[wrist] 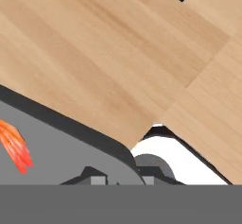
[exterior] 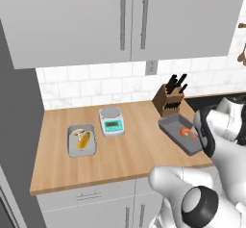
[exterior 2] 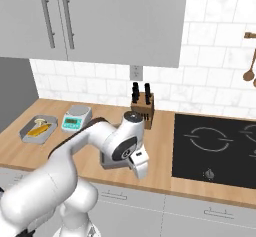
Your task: Take the meat container that has the shrimp and place it on the second highest rack of the freezer. Then take the vegetable container that has the mushroom and corn and place it on the highest rack of the freezer.
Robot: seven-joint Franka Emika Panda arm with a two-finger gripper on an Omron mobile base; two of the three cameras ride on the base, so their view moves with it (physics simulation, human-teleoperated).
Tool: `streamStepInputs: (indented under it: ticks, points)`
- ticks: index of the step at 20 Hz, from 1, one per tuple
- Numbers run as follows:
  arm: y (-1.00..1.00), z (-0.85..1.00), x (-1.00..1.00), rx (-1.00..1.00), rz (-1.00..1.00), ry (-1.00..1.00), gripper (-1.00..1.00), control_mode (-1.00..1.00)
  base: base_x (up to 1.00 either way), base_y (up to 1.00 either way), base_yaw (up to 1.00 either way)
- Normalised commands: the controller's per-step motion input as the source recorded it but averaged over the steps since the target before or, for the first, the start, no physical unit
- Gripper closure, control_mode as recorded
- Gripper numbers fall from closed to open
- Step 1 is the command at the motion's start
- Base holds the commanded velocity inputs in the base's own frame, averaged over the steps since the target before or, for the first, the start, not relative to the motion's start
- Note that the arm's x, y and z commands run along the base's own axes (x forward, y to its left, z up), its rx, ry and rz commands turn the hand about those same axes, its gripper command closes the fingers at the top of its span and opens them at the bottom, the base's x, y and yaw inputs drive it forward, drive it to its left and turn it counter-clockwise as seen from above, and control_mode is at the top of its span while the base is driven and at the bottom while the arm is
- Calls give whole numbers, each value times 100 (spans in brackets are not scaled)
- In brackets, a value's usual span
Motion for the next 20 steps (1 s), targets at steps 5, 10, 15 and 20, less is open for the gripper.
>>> streamStepInputs:
  ticks: [5, 10, 15, 20]
  points:
    - [8, 99, -20, 1, 0, -1, 100, -100, 0, 0, 0]
    - [17, 85, -32, 0, 0, 0, 100, -100, 0, 0, 0]
    - [3, 68, -40, 0, 0, 0, 100, -100, 0, 0, 0]
    - [0, 18, -28, 0, 1, -2, 100, -100, 0, 0, 0]
